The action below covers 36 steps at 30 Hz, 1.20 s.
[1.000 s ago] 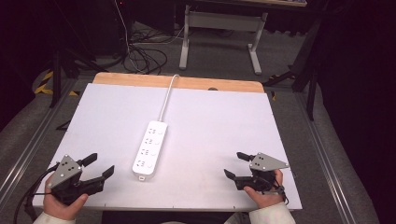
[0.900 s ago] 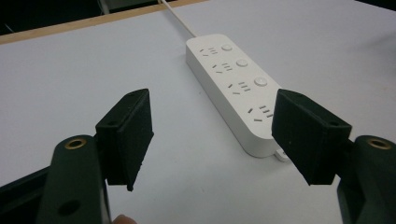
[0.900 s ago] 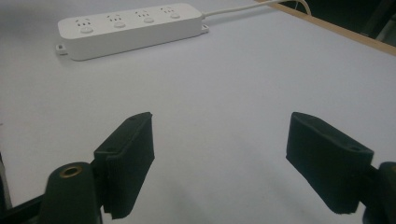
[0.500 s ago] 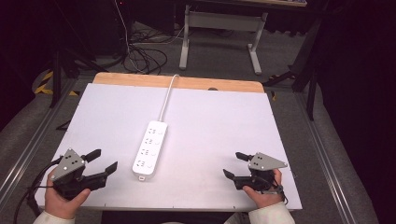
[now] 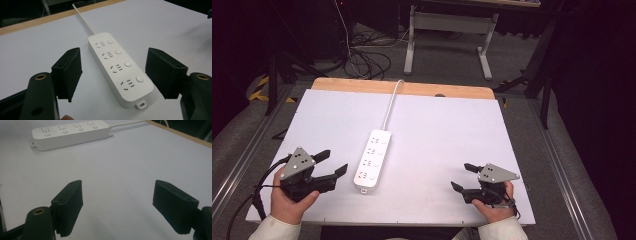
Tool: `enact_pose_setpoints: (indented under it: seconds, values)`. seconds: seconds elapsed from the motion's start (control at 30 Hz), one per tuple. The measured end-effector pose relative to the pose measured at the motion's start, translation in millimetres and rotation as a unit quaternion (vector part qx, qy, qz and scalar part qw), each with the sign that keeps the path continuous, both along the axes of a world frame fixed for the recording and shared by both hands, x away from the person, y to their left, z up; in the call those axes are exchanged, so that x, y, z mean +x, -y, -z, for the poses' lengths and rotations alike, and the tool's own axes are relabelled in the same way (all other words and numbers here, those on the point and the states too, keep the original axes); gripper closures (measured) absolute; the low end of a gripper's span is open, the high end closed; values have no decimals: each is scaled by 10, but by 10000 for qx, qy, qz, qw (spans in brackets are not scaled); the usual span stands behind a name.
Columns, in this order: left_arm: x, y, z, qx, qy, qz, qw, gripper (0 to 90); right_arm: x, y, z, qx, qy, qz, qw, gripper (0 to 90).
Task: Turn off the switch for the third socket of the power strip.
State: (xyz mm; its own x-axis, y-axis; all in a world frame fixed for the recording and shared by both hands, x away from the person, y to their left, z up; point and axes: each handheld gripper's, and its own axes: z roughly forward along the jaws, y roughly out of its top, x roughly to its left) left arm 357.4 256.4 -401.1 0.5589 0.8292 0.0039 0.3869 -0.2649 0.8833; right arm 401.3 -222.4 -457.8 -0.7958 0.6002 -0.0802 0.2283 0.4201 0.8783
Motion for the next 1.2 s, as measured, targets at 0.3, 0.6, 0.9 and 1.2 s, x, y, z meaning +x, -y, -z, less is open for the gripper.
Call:
enact_pose_setpoints:
  seconds: [0.3,0.6,0.9,1.2]
  values:
    - [110,125,-28,41,-28,113,9999,297,-2,1,1,7,5,-9,10000,242]
    - [227,265,-30,56,-75,197,9998,301,-3,1,3,16,18,-23,10000,242]
    - [325,415,1,59,-154,257,9995,301,1,9,7,25,14,-37,10000,242]
    - [426,498,29,134,-220,302,9992,303,3,8,10,22,15,-50,10000,242]
